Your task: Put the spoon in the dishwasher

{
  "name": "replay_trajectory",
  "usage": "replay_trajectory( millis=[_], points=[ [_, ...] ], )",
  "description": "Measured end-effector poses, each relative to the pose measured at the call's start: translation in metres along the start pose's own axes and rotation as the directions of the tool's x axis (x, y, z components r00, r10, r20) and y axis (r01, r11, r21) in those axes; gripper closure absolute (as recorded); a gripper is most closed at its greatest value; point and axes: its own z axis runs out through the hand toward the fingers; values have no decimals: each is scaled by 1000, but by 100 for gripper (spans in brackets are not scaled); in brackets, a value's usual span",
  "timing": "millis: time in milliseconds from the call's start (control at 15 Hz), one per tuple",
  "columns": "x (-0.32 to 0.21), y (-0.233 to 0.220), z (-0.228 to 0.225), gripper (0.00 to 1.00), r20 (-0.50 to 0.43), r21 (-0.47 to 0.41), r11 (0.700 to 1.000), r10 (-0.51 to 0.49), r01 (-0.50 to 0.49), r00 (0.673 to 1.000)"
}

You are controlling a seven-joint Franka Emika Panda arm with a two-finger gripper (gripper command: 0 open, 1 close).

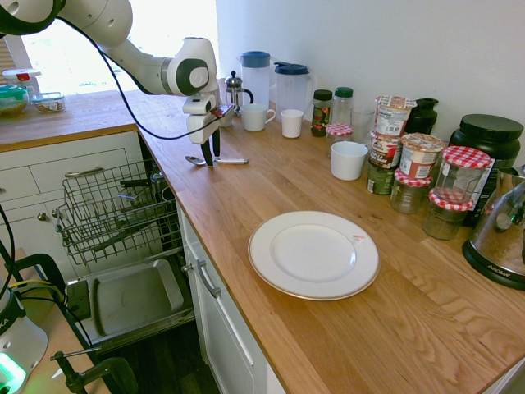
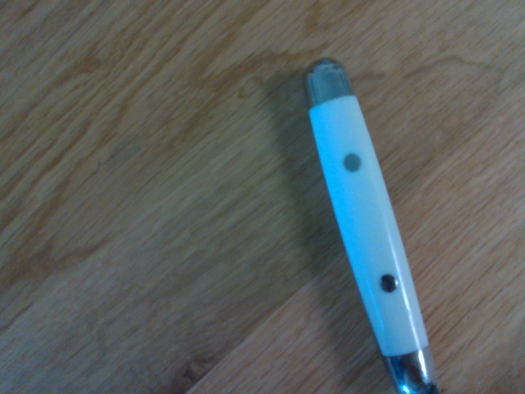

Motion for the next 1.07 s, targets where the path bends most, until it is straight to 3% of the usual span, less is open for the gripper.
replay_trajectory(
  millis=[667,933,1067],
  points=[
    [3,-1,1,100,14,-10,1000,-18,19,1000],
    [-2,1,-4,100,16,-1,996,-85,85,996],
    [-14,12,-27,100,6,16,992,-128,128,992]
  ],
)
